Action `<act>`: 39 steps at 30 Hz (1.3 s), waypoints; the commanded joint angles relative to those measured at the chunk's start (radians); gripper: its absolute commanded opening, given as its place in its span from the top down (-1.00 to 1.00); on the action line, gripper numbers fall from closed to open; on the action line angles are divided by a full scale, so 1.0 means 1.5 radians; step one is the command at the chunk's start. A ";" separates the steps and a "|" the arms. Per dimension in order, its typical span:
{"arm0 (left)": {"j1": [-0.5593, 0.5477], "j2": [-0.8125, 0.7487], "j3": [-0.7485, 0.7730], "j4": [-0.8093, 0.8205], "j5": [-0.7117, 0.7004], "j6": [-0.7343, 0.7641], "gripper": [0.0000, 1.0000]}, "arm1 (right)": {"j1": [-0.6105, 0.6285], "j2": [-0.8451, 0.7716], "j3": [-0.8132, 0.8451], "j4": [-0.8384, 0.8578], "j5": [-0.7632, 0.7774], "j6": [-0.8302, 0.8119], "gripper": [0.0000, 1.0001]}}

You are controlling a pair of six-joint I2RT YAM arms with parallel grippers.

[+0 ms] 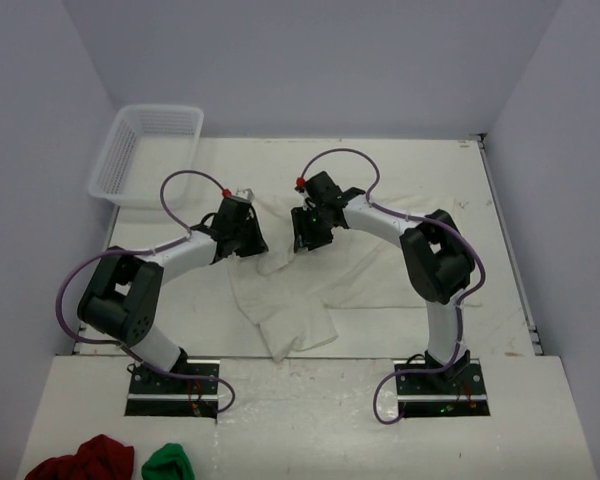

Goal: Fold and stack the t-shirts
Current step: Fold the flattened tshirt in 1/3 of the way

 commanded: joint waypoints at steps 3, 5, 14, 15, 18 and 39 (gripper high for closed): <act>0.014 -0.002 -0.006 0.037 0.024 0.023 0.68 | 0.004 0.005 -0.012 0.012 -0.001 -0.001 0.07; 0.015 0.000 -0.010 0.046 0.028 0.023 0.67 | 0.004 0.000 -0.020 0.015 0.006 0.000 0.07; 0.019 0.024 -0.023 0.076 0.060 0.012 0.67 | 0.003 0.025 -0.032 0.023 0.006 -0.002 0.10; 0.019 0.024 -0.022 0.076 0.060 0.012 0.67 | 0.004 0.028 -0.028 0.022 0.005 -0.001 0.10; 0.019 0.029 -0.019 0.075 0.059 0.013 0.66 | 0.003 0.039 -0.016 0.021 -0.001 -0.001 0.18; 0.020 0.072 -0.034 0.078 0.042 0.010 0.66 | 0.018 -0.055 -0.065 -0.004 0.106 0.030 1.00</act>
